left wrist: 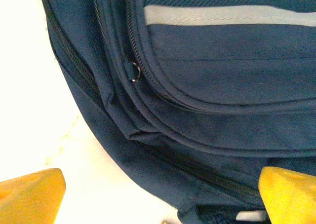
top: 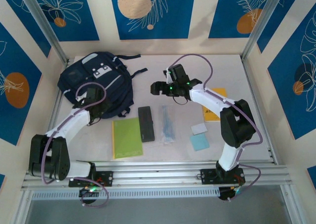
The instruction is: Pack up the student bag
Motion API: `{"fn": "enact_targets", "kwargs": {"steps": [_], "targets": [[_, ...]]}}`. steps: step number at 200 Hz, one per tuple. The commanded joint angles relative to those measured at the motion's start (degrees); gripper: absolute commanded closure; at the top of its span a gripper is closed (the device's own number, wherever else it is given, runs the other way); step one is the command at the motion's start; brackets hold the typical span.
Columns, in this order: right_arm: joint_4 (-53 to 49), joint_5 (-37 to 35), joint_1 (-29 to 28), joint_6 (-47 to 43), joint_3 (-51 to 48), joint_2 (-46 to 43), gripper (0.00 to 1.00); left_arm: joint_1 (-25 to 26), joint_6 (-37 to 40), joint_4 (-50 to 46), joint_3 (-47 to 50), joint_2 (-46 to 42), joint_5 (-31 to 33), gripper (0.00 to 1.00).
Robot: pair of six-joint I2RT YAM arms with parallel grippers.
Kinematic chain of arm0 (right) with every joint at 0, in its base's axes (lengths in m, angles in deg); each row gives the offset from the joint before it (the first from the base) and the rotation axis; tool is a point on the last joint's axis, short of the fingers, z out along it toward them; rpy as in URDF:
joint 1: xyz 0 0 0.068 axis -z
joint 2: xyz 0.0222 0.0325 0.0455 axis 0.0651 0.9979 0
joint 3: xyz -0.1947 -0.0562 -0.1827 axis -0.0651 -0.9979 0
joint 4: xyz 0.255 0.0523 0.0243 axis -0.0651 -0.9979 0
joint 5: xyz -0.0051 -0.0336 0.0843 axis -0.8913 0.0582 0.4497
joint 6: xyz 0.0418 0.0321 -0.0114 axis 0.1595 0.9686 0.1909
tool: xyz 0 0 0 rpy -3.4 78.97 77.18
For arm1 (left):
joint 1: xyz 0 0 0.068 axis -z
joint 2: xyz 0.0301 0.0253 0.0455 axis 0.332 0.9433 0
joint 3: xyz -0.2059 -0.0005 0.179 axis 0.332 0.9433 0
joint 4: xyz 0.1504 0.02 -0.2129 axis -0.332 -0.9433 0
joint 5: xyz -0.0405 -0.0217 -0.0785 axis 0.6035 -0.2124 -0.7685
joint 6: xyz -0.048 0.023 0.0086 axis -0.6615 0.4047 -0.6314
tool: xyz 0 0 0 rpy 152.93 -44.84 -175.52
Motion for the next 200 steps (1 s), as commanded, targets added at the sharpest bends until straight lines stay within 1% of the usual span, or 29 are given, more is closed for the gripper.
{"fn": "enact_targets", "kwargs": {"steps": [1,21,53,61,69,76,89,94,105,113,143,173,183,187,200], "targets": [[-1.7,2.8,0.0,-0.3,0.2,-2.2,0.09,-0.1,-9.4,8.0,1.1,2.8,1.0,0.0],[-1.3,2.7,-0.3,-0.9,-2.4,-3.8,0.09,-0.1,-11.3,12.8,0.9,6.4,1.0,0.0],[-0.8,0.4,0.0,-0.8,-5.5,-5.1,0.09,0.3,-13.9,15.5,-0.5,13.7,-3.8,0.0],[-0.7,0.3,0.1,-0.8,-6.0,-5.2,0.09,0.4,-14.5,16.3,-0.5,15.2,-4.7,0.03],[-0.4,0.2,0.1,-0.8,-6.2,-5.3,0.09,0.5,-14.6,18.0,0.0,16.4,-6.0,0.09],[-0.1,0.4,0.2,-0.7,-6.4,-5.2,0.09,0.5,-14.7,19.8,0.5,17.2,-7.3,0.18],[0.5,0.9,0.3,-0.2,-6.6,-4.9,0.09,0.7,-14.5,23.0,1.1,18.0,-9.9,0.53],[1.0,1.4,0.2,0.1,-6.7,-4.9,0.09,0.8,-14.3,23.9,1.1,18.1,-10.9,0.65],[2.1,2.5,0.2,1.1,-7.1,-4.4,0.1,1.6,-13.5,24.6,0.5,17.6,-13.0,0.88],[2.8,3.3,0.2,2.0,-7.1,-4.1,0.1,2.5,-12.9,24.1,-0.6,17.1,-14.6,1.0],[7.7,8.3,0.2,6.5,-6.9,-2.1,0.11,8.8,-11.0,20.3,-7.1,15.4,-17.6,1.0],[15.5,12.4,0.1,13.9,-5.7,2.8,0.12,15.4,-11.1,19.6,-13.3,17.7,-18.5,1.0],[16.0,12.6,0.1,15.8,-4.4,5.0,0.13,17.2,-12.2,21.0,-14.5,19.1,-19.5,1.0],[16.0,12.5,0.1,16.4,-4.0,5.8,0.14,17.9,-12.6,21.5,-15.0,19.7,-19.8,1.0],[15.5,10.9,0.6,18.3,-3.4,7.7,0.14,19.9,-13.2,22.3,-17.0,22.2,-20.8,1.0]]}}
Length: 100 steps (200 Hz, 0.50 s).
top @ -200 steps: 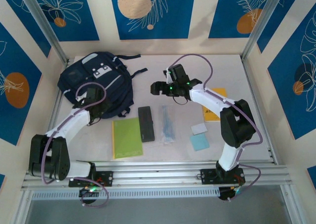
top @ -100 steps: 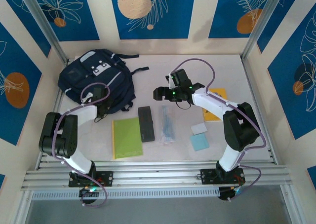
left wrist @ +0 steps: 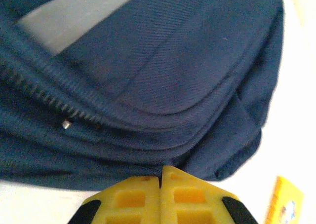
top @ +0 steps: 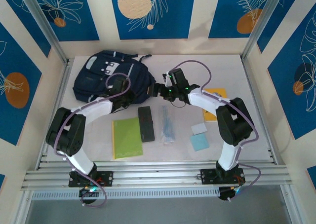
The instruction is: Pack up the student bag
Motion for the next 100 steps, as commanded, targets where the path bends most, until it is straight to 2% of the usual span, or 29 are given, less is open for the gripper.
{"fn": "enact_targets", "kwargs": {"steps": [1,39,47,54,64,77,88,100], "targets": [[2.2,1.3,0.7,6.7,2.0,4.1,0.14,3.4,-0.2,2.3,-3.8,3.7,-4.7,1.0],[1.9,-4.0,3.5,9.3,-0.5,6.2,0.14,5.7,-1.4,2.6,-6.1,6.7,-7.1,1.0],[3.1,-3.7,4.2,9.4,-1.2,6.5,0.14,5.7,-1.1,2.3,-5.4,5.8,-6.6,0.97],[4.0,-3.1,5.0,9.8,-1.4,7.0,0.14,5.6,-0.5,1.3,-4.8,4.6,-6.0,0.88],[5.4,-1.6,6.0,10.4,-1.2,8.0,0.14,5.6,0.6,-0.8,-4.3,2.7,-5.1,0.66],[7.4,-0.1,7.0,11.1,-0.7,9.5,0.14,5.5,2.1,-4.0,-3.7,-0.1,-3.9,0.42],[8.7,0.5,7.6,11.1,0.4,10.9,0.14,5.3,3.0,-6.5,-2.8,-2.5,-2.4,0.31],[9.2,1.1,8.1,10.8,2.4,12.7,0.14,4.7,3.7,-8.7,-1.3,-5.0,-0.6,0.24]]}}
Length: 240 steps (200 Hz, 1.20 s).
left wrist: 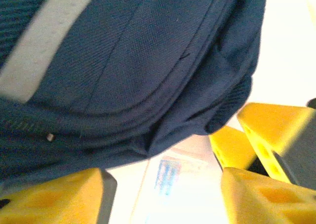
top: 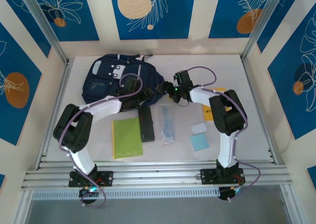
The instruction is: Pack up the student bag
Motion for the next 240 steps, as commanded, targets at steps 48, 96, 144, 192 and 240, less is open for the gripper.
{"fn": "enact_targets", "kwargs": {"steps": [48,96,144,192,240], "targets": [[3.2,7.8,1.9,2.2,9.8,10.6,0.52,-7.4,2.3,-9.9,11.2,-11.1,9.2,0.04],[8.0,13.5,3.4,3.4,3.5,4.6,1.0,-14.2,7.7,-6.4,13.0,-6.4,15.6,0.0],[3.1,18.1,4.6,1.4,-11.5,-16.7,1.0,-13.8,13.6,1.9,0.5,4.4,9.3,0.0],[-4.9,15.6,-0.7,0.2,-17.6,-30.0,1.0,-9.7,12.6,6.1,-14.4,15.5,2.9,0.0],[-11.0,12.7,-9.3,0.2,-12.7,-25.7,0.92,-7.1,9.7,6.1,-25.6,24.5,-1.9,0.0]]}}
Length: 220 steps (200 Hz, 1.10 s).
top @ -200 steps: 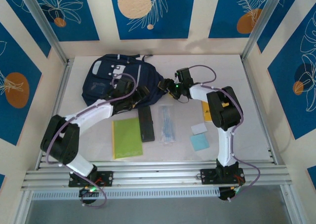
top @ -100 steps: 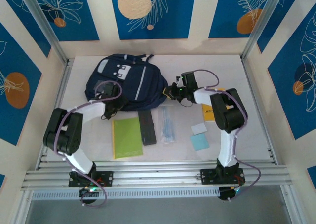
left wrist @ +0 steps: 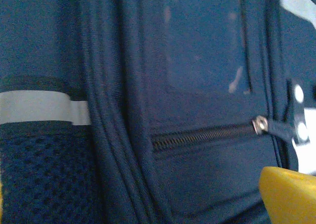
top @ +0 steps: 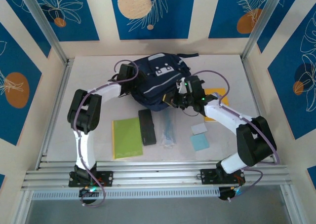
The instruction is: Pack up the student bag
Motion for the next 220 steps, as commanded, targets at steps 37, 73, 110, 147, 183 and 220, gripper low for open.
{"fn": "enact_targets", "kwargs": {"steps": [37,73,110,147,183,220], "targets": [[-13.6,-1.1,-1.4,-6.5,3.0,-1.5,0.37,-0.9,2.4,-3.6,-4.8,-0.2,-3.9,0.0],[-24.0,-6.2,6.9,-17.2,3.9,-6.4,0.2,-3.5,11.1,-13.7,-1.8,-7.6,-1.5,0.0],[-23.7,-7.0,18.9,-26.9,9.9,-0.1,0.15,-2.0,14.0,-19.7,7.3,-17.5,-3.9,0.0],[-16.4,-5.9,25.7,-28.1,19.6,14.6,0.15,3.5,6.3,-17.8,19.6,-25.4,-5.6,0.0],[-14.7,-0.7,28.3,-28.4,35.4,31.7,0.15,12.8,-1.8,-17.9,24.2,-28.4,-6.1,0.0],[-13.6,9.5,28.4,-24.4,48.3,44.8,0.16,20.0,-9.9,-16.1,26.0,-29.4,-3.2,0.0]]}}
